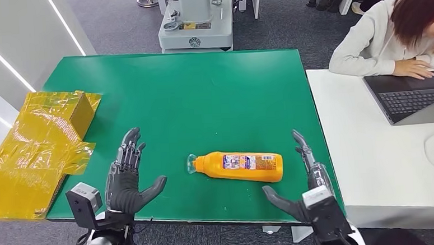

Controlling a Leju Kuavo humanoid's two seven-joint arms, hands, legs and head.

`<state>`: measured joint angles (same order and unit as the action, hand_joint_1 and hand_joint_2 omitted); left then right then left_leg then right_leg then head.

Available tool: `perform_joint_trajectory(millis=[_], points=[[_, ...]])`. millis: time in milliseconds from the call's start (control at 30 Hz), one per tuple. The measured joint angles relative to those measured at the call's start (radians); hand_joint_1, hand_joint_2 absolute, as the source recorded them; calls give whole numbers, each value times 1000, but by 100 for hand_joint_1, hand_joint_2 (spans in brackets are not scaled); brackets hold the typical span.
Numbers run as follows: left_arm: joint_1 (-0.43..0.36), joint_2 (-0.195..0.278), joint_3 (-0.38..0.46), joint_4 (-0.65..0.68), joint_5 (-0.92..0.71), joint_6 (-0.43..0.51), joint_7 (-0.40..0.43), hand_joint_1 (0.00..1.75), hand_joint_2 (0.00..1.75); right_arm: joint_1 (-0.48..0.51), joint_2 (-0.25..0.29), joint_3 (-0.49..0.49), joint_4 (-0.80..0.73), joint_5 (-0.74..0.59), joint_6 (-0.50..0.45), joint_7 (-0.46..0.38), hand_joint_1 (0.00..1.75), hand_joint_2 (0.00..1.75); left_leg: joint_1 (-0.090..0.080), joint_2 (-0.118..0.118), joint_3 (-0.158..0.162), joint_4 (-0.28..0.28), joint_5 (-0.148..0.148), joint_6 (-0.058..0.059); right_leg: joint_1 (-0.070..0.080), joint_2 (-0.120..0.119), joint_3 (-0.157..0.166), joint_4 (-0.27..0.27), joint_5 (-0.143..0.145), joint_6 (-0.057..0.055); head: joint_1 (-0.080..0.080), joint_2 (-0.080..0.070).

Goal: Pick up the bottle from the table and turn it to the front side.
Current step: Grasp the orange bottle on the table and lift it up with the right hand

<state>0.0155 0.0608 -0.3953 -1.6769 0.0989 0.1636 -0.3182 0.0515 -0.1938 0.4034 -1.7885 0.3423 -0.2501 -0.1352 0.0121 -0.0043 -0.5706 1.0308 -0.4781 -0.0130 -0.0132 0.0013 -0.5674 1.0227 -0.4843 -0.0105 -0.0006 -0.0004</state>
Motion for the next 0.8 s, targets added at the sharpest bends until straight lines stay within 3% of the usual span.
perform_joint_trajectory(millis=[367, 600, 800], points=[[-64, 0, -14, 53, 27, -40, 2, 0, 175, -258, -106, 73, 231, 91, 275, 171, 0, 175, 0, 0, 0, 1, 1, 1, 0, 0, 0, 0, 1, 0, 0, 0], [-99, 0, -26, 98, 35, -56, 2, 0, 175, -444, -155, 197, 373, 106, 443, 195, 0, 175, 0, 0, 0, 1, 1, 1, 0, 0, 0, 0, 1, 0, 0, 0], [-112, 0, -37, 120, 26, -59, 11, 0, 175, -568, -164, 301, 461, 107, 505, 197, 0, 175, 0, 0, 0, 1, 1, 1, 0, 0, 0, 0, 1, 0, 0, 0]])
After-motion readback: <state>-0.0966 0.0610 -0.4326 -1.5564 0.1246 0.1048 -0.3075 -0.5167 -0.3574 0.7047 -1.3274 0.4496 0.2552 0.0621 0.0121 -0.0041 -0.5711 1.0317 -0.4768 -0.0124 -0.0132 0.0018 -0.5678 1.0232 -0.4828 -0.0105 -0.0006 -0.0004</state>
